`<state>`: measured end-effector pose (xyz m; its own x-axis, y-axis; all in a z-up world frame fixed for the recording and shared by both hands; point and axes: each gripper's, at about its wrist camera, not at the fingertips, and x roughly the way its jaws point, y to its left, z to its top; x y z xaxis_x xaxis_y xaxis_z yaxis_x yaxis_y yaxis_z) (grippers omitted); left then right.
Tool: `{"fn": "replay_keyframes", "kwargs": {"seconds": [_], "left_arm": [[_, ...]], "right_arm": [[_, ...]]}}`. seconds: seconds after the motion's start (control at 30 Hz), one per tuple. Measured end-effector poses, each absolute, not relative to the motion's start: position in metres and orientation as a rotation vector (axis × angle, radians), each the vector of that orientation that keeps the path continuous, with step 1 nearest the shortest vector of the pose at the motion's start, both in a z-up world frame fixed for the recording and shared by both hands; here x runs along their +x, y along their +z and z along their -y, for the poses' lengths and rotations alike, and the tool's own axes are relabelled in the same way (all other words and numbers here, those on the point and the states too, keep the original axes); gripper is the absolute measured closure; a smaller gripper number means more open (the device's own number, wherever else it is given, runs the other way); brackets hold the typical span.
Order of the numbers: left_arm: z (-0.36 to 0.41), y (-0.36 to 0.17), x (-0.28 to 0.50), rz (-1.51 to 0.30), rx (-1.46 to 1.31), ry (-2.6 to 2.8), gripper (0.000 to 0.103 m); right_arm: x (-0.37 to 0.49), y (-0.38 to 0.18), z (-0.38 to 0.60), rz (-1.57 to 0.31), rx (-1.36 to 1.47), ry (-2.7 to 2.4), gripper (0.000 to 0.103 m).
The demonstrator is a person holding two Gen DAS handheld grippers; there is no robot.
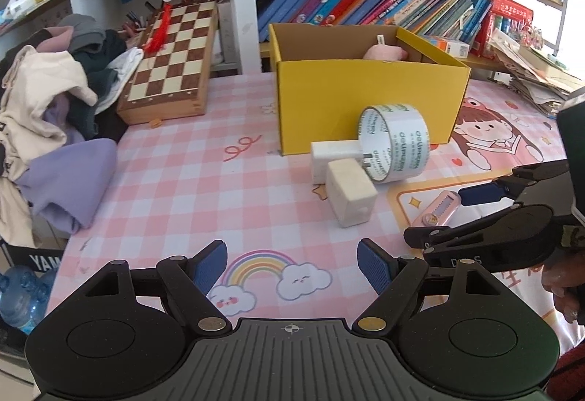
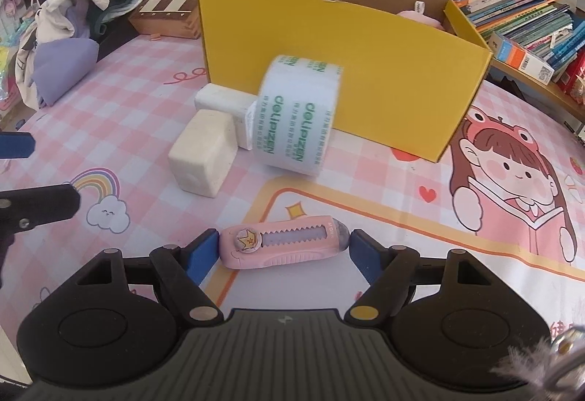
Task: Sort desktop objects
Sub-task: 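Grasp the pink box cutter with the right gripper while the left gripper approaches the white block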
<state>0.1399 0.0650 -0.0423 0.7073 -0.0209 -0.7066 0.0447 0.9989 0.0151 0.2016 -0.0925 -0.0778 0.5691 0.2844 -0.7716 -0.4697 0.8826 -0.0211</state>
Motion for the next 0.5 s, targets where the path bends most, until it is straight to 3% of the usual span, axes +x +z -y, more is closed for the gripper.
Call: {"fn": "replay_keyframes", "kwargs": {"seconds": [0.5], "left_arm": [[-0.039,-0.052,0.174,-0.789,0.02,-0.088,0.024]], "right_arm": [[0.202,-0.07,0.125,-0.843,-0.259,0.429,0.027]]}}
